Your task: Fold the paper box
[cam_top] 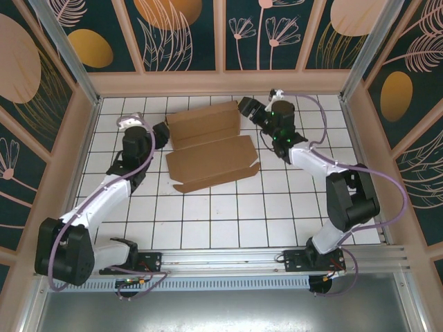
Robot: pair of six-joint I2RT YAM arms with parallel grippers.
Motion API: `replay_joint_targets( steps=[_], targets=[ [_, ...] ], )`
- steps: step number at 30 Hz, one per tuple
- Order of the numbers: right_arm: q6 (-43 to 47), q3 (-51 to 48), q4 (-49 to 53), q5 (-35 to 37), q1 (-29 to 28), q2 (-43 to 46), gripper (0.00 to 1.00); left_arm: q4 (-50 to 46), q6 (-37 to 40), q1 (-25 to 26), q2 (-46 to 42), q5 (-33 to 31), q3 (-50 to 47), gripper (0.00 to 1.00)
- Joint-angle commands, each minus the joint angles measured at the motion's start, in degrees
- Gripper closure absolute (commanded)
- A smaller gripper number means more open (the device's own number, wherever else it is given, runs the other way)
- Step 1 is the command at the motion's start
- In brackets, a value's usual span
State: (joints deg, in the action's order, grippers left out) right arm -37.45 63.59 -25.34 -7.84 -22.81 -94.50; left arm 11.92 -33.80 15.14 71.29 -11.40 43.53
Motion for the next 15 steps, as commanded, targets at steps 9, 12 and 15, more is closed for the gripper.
replay_joint_targets(
  steps=[9,12,15],
  targets=[
    [14.3,18.1,16.8,-10.6,2.6,-16.1,0.17,2.4,-9.2,-3.1,12.4,9.2,7.1,0.25],
    [14.9,20.7,18.1,-10.6,2.6,-18.2,0.17,4.6,-11.4,-4.4,14.1,10.8,7.2,0.27],
    [14.3,21.6,17.6,-11.0,2.5,-19.5,0.19,8.7,-13.3,-5.4,15.1,13.0,6.2,0.30]
  ],
)
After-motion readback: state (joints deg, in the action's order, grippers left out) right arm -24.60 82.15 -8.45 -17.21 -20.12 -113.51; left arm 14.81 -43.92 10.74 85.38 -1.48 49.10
